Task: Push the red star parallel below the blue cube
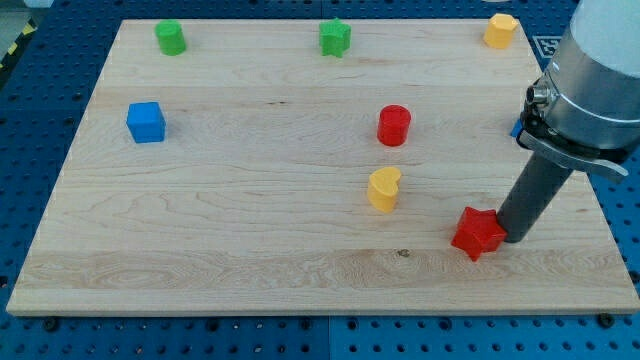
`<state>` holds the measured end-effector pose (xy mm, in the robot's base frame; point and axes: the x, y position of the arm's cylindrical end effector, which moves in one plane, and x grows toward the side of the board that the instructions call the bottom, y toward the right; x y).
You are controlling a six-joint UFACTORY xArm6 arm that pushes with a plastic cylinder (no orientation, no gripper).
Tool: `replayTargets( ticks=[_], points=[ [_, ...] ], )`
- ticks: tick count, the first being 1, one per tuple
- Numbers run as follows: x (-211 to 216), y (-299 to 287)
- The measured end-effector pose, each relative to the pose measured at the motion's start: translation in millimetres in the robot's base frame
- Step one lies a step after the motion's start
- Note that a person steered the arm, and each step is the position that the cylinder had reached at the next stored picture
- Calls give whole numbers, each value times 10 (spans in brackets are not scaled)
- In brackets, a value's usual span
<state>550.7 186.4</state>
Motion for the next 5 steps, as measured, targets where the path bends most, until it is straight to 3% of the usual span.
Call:
replayTargets(
  ticks=[2, 5],
  points=[
    [1, -104],
    [80, -705]
  ],
)
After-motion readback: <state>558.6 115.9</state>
